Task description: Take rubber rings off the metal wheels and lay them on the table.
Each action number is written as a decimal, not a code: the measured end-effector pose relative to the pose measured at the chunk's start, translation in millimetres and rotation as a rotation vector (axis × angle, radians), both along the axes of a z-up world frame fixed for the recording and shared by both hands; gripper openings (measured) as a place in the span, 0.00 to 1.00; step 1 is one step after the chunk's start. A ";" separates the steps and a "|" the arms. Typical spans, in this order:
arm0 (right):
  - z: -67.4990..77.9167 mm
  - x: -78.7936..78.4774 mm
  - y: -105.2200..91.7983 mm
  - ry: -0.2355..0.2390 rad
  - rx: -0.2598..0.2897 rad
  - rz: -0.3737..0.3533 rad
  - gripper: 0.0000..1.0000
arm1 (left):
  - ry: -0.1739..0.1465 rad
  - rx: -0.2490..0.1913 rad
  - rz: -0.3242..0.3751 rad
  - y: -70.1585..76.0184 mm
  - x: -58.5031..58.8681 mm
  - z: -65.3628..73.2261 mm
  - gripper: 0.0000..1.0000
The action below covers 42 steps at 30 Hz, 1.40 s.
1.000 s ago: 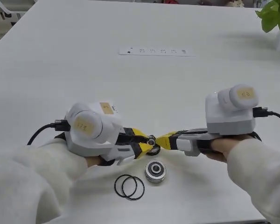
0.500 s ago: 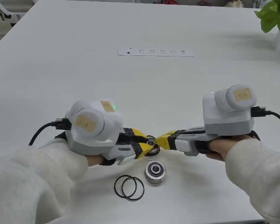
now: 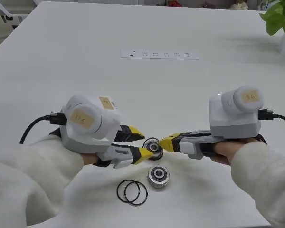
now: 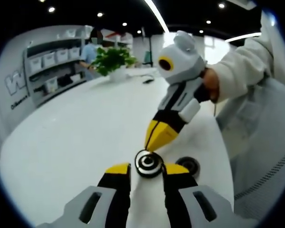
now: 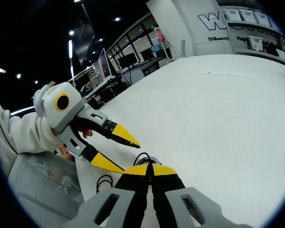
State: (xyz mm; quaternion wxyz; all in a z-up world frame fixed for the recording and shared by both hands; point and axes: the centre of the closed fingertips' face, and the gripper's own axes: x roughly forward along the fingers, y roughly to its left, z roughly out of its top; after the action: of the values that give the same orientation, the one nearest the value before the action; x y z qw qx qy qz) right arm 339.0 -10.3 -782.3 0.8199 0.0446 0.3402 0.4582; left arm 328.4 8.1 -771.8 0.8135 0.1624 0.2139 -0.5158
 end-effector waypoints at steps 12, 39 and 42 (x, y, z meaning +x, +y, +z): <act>7.5 0.5 0.8 0.003 0.024 -0.009 0.00 | -0.053 -0.053 0.005 7.9 -2.0 33.9 0.36; 42.4 -16.6 27.9 0.045 0.181 -0.003 0.00 | -0.082 -0.082 0.041 38.2 -35.4 57.1 0.62; 43.1 -20.1 31.9 0.046 0.181 0.011 0.00 | -0.066 -0.078 0.047 43.5 -42.6 53.2 0.63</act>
State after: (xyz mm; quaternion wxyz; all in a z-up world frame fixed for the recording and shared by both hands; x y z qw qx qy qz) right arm 318.9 21.7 -739.1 0.8020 0.1271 0.3162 0.4906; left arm 285.8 51.6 -718.6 0.8378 0.1427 0.1704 -0.4987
